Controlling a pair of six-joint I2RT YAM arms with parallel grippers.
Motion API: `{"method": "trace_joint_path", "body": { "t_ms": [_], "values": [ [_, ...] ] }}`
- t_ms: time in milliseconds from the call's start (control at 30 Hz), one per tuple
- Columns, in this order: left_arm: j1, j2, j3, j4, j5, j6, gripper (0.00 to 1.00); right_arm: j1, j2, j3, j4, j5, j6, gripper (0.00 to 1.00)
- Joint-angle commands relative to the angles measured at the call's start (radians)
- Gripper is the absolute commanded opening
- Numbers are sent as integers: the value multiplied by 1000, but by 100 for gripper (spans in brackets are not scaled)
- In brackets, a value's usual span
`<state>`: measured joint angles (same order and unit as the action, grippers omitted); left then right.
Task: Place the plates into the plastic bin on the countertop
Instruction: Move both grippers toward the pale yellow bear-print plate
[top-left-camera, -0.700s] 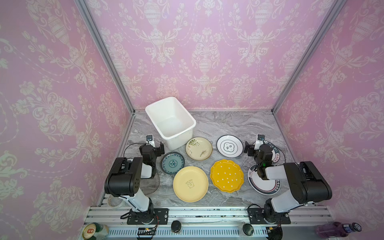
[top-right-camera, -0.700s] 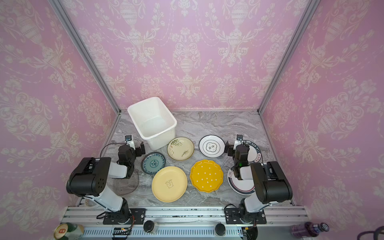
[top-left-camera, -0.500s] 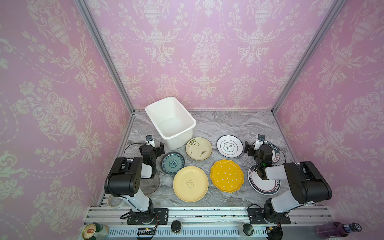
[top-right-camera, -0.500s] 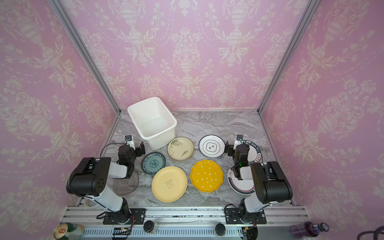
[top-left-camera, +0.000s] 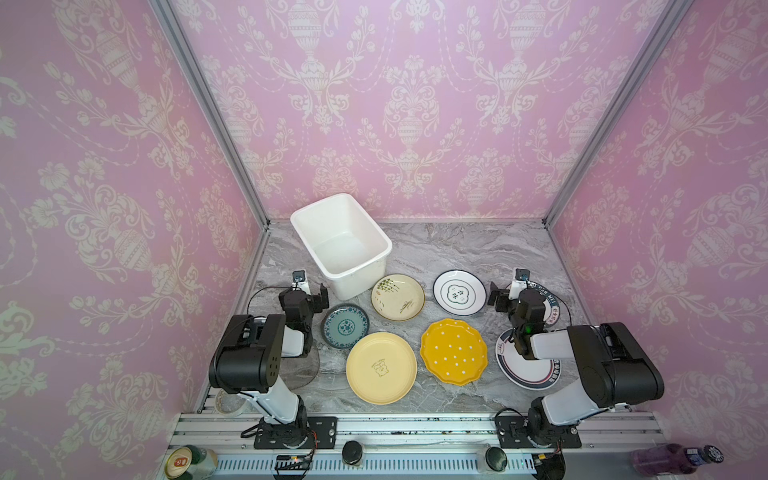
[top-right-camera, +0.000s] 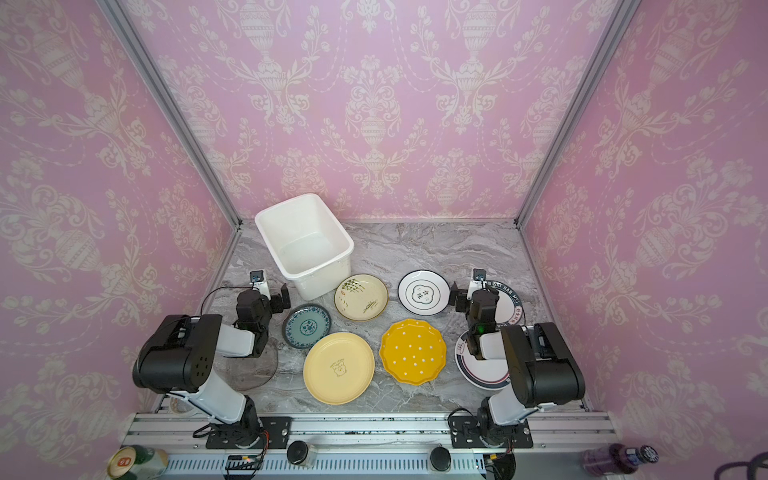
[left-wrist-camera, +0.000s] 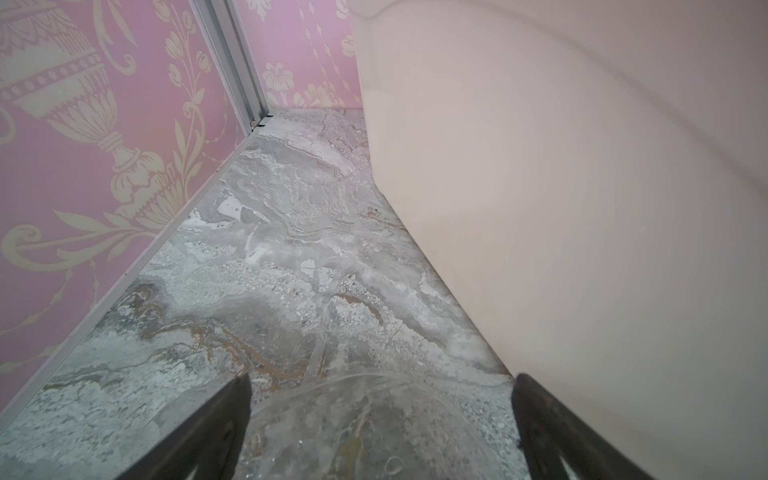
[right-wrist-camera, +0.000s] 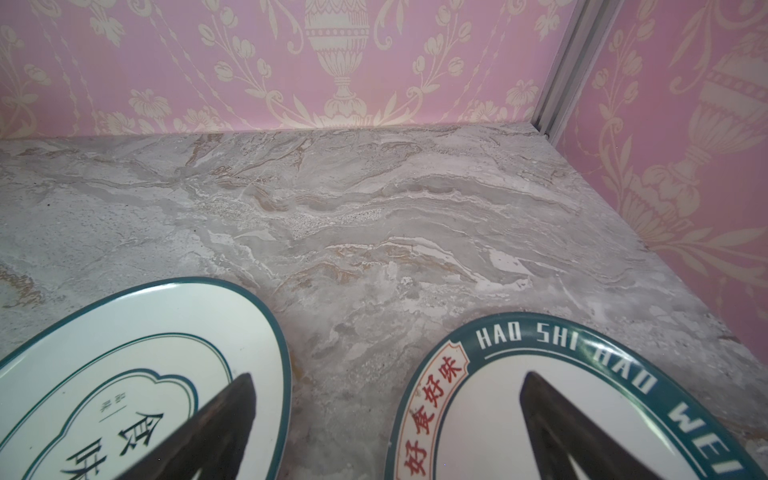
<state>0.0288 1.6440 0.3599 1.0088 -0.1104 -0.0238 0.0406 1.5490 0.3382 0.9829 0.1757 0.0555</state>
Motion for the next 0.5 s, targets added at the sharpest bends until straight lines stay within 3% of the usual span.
{"method": "trace_joint_path", "body": {
  "t_ms": [0,200,333,467],
  "values": [
    [-7,-7,-5,9,-11,-1,99,-3,-6,-4,15,7,17,100],
    [-21,-43,-33,39,-63,4,99,0,-117,-40,-11,-12,0,100],
    [-65,-238,-35,-115,-106,46,99,2,-345,18,-287,41,16,100],
    [-88,-524,31,-471,-123,-15,99,1,-564,161,-657,-16,70,100]
  ]
}}
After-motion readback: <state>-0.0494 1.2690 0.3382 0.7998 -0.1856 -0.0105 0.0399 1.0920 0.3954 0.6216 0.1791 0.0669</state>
